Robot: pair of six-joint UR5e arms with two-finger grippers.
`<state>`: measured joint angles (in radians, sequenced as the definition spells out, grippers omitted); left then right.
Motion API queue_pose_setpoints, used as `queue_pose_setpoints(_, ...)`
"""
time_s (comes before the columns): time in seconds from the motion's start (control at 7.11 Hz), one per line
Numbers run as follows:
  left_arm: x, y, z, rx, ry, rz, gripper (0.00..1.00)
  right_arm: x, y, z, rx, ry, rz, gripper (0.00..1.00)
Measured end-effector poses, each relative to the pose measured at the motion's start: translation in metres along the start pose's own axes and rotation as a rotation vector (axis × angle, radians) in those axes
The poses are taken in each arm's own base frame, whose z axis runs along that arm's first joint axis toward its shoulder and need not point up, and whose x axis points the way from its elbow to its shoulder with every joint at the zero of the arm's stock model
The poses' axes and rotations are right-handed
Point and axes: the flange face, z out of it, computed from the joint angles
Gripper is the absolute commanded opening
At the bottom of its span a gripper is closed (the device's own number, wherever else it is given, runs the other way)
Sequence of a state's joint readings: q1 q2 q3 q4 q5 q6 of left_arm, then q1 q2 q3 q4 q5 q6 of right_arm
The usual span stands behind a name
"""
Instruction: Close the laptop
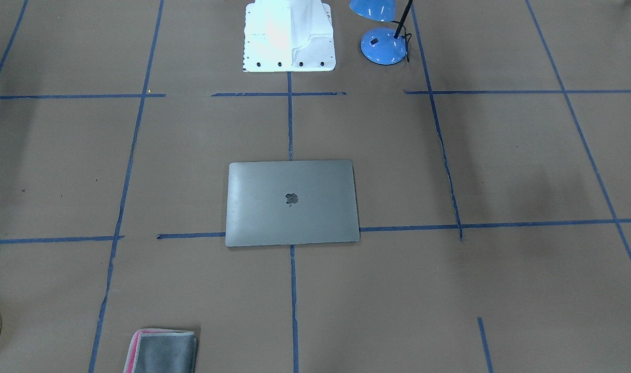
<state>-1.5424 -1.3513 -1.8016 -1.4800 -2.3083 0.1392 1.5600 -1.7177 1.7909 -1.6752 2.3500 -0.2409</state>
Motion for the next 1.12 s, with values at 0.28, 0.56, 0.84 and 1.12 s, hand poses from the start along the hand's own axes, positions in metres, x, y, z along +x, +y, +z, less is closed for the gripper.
queue_pose_setpoints(0.28,-0.004,0.001,0.004,0.002,-0.002,-0.004,1.00,0.000,0.000,0.000,-0.001,0.000,0.001,0.99)
queue_pose_setpoints(0.56,-0.009,0.002,0.010,-0.004,-0.001,-0.010,1.00,0.000,0.000,0.000,0.000,0.000,0.002,0.99)
queue_pose_setpoints(0.84,-0.010,0.002,0.012,-0.007,0.001,-0.014,1.00,0.001,0.000,0.000,-0.001,0.005,0.028,0.99)
queue_pose_setpoints(1.12,-0.011,0.002,0.013,-0.009,-0.001,-0.013,1.00,0.001,0.000,0.000,-0.002,0.007,0.066,0.99)
